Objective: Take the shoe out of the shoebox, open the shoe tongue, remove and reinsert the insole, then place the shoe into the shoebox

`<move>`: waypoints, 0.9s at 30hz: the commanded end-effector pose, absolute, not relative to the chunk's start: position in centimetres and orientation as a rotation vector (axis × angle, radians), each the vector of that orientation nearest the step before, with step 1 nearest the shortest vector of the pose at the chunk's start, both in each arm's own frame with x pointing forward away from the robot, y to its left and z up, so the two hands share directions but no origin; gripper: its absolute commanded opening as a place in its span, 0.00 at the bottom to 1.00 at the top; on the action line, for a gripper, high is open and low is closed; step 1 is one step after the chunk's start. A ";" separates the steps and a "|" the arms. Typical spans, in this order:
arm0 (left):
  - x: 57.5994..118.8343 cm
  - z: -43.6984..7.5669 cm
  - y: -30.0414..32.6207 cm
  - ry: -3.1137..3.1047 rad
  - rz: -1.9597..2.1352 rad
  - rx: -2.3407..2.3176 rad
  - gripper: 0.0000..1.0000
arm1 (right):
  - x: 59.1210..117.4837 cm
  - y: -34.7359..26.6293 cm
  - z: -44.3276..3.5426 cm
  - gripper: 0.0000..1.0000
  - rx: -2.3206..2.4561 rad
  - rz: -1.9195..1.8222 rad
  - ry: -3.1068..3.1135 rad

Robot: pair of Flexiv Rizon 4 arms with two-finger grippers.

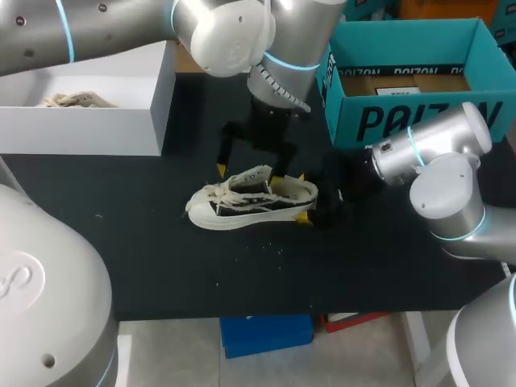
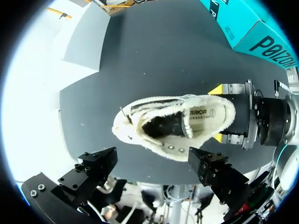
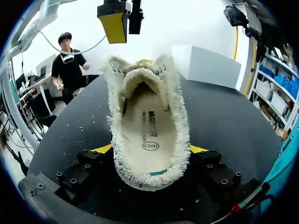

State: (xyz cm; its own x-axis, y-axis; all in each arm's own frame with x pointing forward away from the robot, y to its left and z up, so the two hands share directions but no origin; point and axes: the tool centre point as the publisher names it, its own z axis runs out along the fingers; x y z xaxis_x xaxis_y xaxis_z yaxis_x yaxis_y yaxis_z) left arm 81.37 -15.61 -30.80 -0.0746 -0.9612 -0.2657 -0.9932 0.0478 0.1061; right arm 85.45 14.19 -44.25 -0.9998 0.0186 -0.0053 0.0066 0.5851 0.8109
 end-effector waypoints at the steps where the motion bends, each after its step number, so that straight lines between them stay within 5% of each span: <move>1: 82.6 -31.8 -17.5 2.153 0.464 -2.011 1.00 | 85.5 14.4 -44.3 0.00 0.025 1.421 2.786; 25: 83.2 -36.2 -18.4 2.023 0.627 -1.953 1.00 | 85.5 14.4 -44.3 0.00 0.025 1.421 2.786; 26: 83.1 -36.2 -18.3 2.024 0.637 -1.948 0.94 | 85.5 14.4 -44.3 0.00 0.025 1.421 2.786; 27: 83.1 -36.3 -18.2 2.019 0.641 -1.945 0.77 | 85.5 14.4 -44.3 0.00 0.025 1.421 2.786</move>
